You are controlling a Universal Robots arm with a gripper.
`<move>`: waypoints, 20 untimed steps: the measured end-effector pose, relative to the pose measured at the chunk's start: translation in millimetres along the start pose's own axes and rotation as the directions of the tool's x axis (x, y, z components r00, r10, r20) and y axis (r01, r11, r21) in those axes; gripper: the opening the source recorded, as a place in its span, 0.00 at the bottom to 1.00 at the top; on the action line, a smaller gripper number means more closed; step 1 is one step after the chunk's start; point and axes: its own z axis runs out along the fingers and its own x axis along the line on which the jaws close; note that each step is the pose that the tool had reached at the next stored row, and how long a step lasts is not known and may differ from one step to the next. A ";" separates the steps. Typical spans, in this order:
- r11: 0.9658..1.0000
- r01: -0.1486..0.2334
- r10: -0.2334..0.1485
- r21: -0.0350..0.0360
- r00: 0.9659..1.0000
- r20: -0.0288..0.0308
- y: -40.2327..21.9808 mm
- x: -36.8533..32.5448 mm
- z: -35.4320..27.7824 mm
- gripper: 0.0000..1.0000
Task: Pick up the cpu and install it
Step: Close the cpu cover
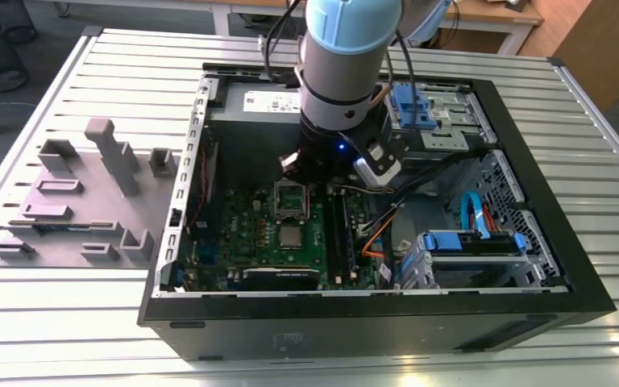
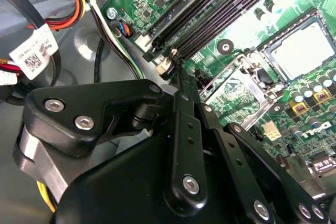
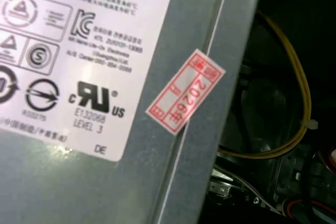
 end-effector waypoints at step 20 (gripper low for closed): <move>1.000 0.014 -0.014 0.005 1.000 0.020 1.0 4.4 -8.3 0.11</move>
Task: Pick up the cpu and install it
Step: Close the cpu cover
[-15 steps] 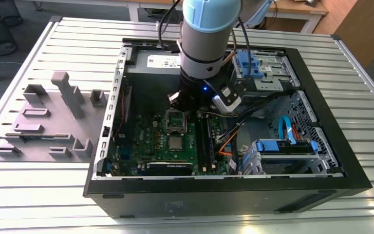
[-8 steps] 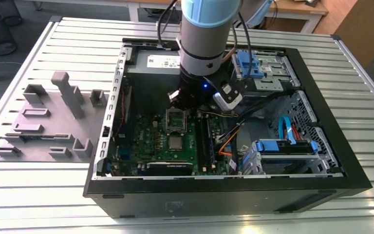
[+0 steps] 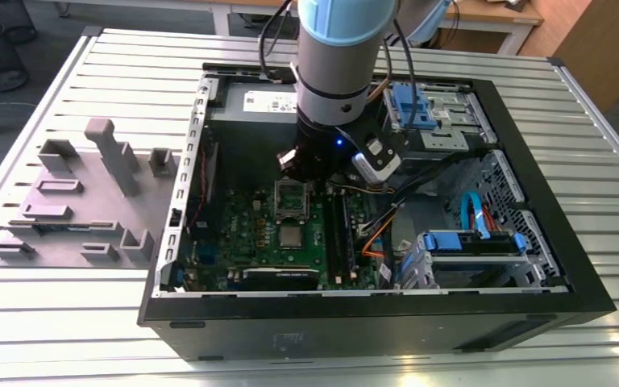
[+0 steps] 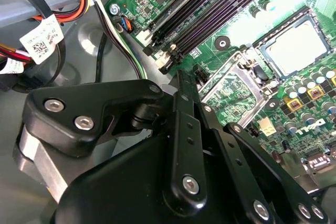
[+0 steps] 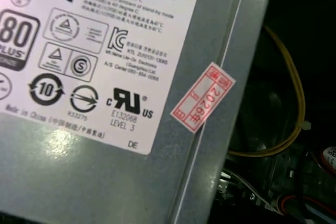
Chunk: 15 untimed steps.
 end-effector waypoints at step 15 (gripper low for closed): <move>0.989 0.148 -0.148 -0.009 0.989 -0.010 -0.4 4.1 -3.3 0.11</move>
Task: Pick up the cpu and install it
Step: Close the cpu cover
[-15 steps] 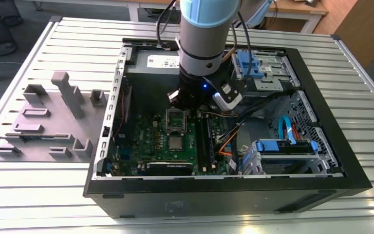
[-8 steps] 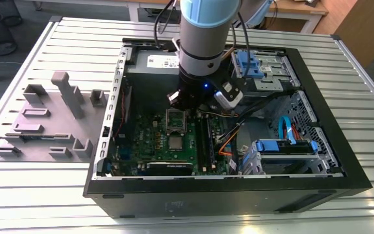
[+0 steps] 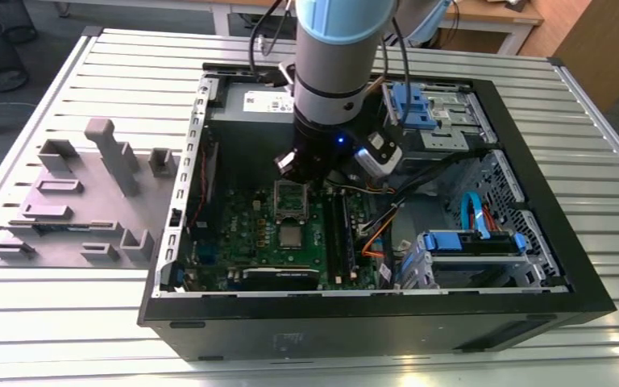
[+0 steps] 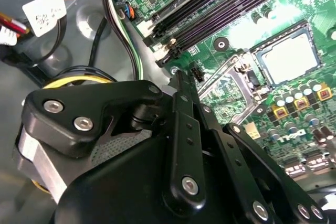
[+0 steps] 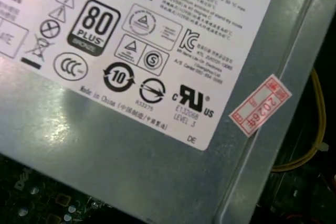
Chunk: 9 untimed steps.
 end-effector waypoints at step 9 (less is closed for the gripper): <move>0.999 0.044 -0.044 -0.002 0.999 -0.002 -1.0 1.8 -9.5 0.11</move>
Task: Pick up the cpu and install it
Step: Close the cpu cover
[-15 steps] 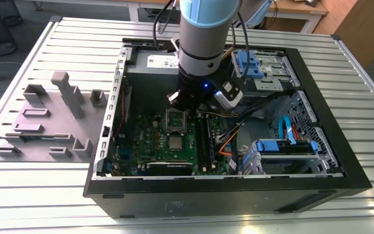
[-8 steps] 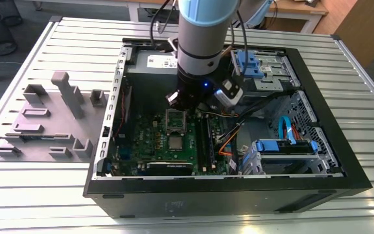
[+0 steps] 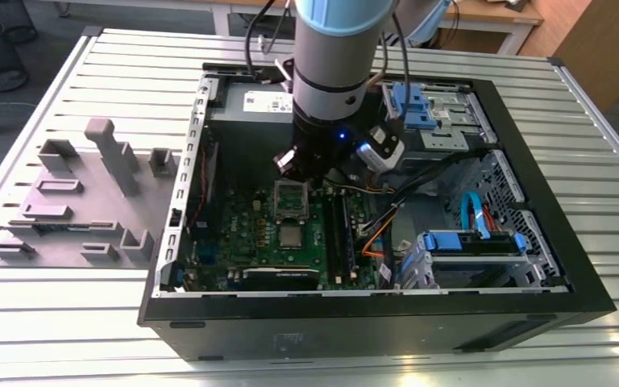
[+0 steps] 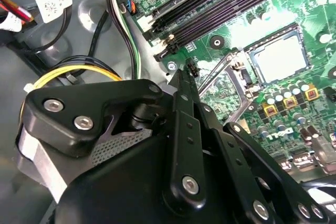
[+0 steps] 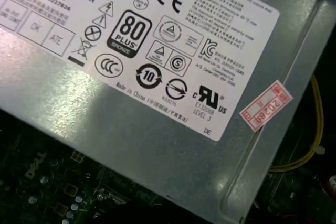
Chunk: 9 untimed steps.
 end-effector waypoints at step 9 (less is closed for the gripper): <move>1.000 0.013 -0.013 -0.001 1.000 -0.001 -1.1 0.4 -10.6 0.11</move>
